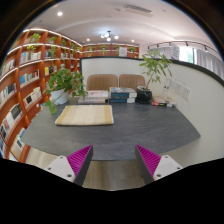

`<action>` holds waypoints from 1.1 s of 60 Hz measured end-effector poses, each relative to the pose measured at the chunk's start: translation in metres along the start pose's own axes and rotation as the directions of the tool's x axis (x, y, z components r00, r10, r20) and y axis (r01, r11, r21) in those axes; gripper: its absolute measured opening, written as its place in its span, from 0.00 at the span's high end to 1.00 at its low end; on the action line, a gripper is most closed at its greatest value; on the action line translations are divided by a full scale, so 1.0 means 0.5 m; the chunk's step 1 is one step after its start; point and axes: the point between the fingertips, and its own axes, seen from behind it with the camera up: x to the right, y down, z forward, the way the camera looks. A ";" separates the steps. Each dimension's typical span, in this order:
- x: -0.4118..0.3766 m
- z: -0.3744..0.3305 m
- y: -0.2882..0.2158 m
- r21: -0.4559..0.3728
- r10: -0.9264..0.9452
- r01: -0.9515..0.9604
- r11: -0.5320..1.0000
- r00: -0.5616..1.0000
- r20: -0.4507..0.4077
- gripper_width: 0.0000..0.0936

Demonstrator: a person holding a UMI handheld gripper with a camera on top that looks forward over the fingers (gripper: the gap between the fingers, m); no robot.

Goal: Fold towel

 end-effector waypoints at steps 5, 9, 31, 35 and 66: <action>-0.050 0.030 -0.001 -0.025 -0.026 0.027 0.999 0.999 0.037 0.09; -0.084 0.057 -0.012 -0.042 -0.034 0.037 0.998 0.997 0.062 0.09; -0.575 0.458 -0.140 -0.064 -0.081 0.090 0.994 0.988 0.131 0.13; -0.604 0.515 -0.164 -0.058 -0.089 0.096 0.994 0.989 0.119 0.17; -0.635 0.691 -0.149 -0.116 -0.099 0.110 0.987 0.990 0.097 0.97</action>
